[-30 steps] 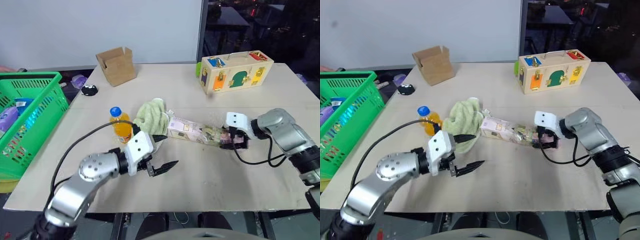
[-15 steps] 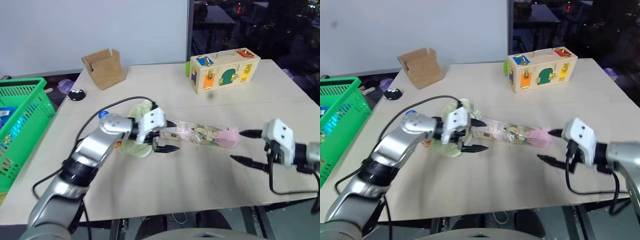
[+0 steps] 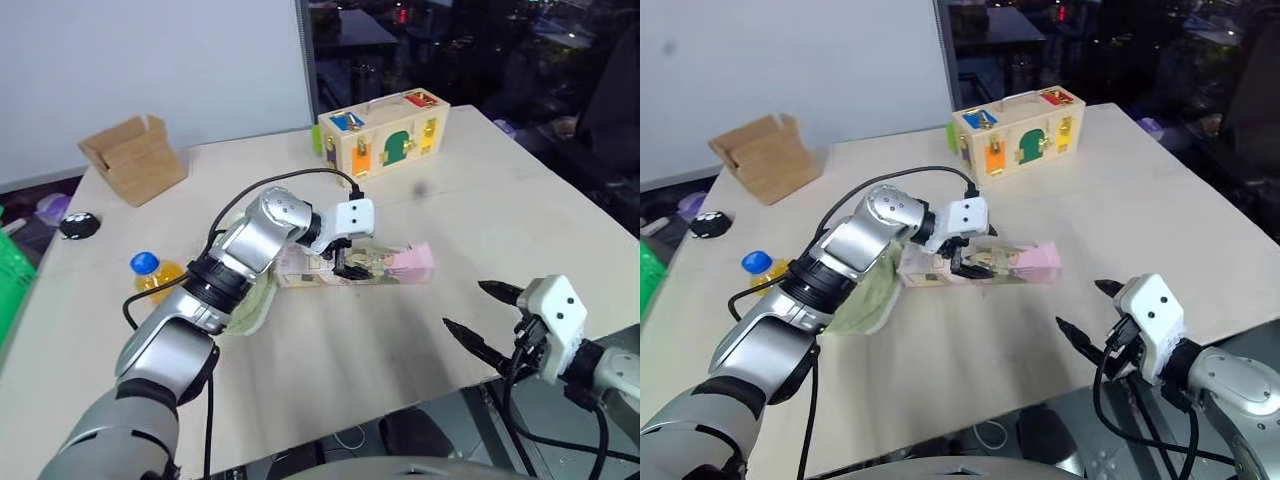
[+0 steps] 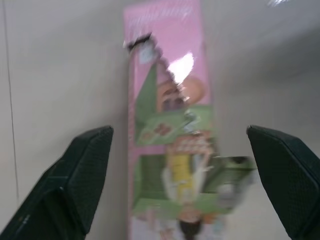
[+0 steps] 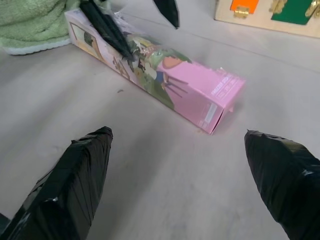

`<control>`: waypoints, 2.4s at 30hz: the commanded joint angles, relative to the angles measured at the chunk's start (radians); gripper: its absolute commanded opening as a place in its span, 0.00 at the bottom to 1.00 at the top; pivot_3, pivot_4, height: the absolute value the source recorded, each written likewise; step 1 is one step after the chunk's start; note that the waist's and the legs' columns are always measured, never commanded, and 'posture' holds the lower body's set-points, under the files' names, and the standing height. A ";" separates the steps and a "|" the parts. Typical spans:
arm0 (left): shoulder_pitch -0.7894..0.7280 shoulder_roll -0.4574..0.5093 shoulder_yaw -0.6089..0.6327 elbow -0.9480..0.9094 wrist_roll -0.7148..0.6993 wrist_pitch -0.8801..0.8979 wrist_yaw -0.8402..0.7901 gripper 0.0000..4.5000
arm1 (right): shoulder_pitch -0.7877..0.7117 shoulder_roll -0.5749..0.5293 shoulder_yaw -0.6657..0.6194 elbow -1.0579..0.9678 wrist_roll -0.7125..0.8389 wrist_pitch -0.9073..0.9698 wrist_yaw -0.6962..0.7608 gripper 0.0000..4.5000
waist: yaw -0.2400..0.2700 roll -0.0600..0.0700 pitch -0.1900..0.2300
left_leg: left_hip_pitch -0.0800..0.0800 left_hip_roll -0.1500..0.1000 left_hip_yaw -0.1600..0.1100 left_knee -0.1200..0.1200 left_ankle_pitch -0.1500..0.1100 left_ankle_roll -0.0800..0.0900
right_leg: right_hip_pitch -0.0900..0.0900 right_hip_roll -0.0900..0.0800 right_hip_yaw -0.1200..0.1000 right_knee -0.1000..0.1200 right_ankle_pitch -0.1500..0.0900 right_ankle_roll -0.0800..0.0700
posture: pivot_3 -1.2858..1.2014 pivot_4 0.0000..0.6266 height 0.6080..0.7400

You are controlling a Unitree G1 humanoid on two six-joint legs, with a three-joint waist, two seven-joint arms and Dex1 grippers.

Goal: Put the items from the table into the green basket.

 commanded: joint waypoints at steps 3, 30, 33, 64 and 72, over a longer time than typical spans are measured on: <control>-0.087 -0.037 -0.075 0.142 0.112 0.019 -0.036 0.99 | 0.006 -0.005 0.017 -0.038 0.004 -0.042 -0.034 1.00 | -0.013 0.000 0.000 | 0.000 0.000 0.000 0.000 0.000 0.000 | 0.000 0.000 0.000 0.000 0.000 0.000 | 0.35 0.00 1.00; -0.188 -0.103 0.176 0.210 0.020 0.251 -0.175 0.20 | -0.087 0.003 0.096 0.039 -0.006 -0.125 -0.130 1.00 | -0.051 -0.003 0.000 | -0.001 -0.002 -0.007 0.000 -0.001 0.002 | 0.001 -0.005 -0.001 0.001 -0.001 0.005 | 0.36 0.00 1.00; -0.245 -0.098 0.284 0.208 -0.043 0.344 -0.109 0.20 | -0.173 0.017 0.132 0.079 -0.015 -0.144 -0.144 1.00 | -0.048 -0.003 0.000 | -0.002 -0.002 -0.007 0.000 -0.001 0.002 | 0.000 -0.006 -0.001 0.001 -0.001 0.005 | 0.37 0.00 1.00; 0.120 0.473 1.021 0.115 -0.064 -0.173 0.970 0.20 | -1.082 0.383 0.582 0.793 -0.043 -0.415 0.194 1.00 | 0.315 -0.012 -0.004 | -0.012 -0.008 -0.014 0.002 0.004 -0.007 | -0.019 -0.005 -0.006 0.016 0.003 -0.002 | 0.58 0.00 1.00; 0.211 0.580 1.018 0.382 -0.031 -0.444 1.004 0.20 | -1.090 0.412 0.562 0.808 -0.029 -0.415 0.221 1.00 | 0.386 -0.017 -0.007 | -0.008 -0.002 -0.019 -0.003 0.011 -0.017 | -0.017 0.006 -0.013 0.017 0.009 -0.012 | 0.58 0.00 1.00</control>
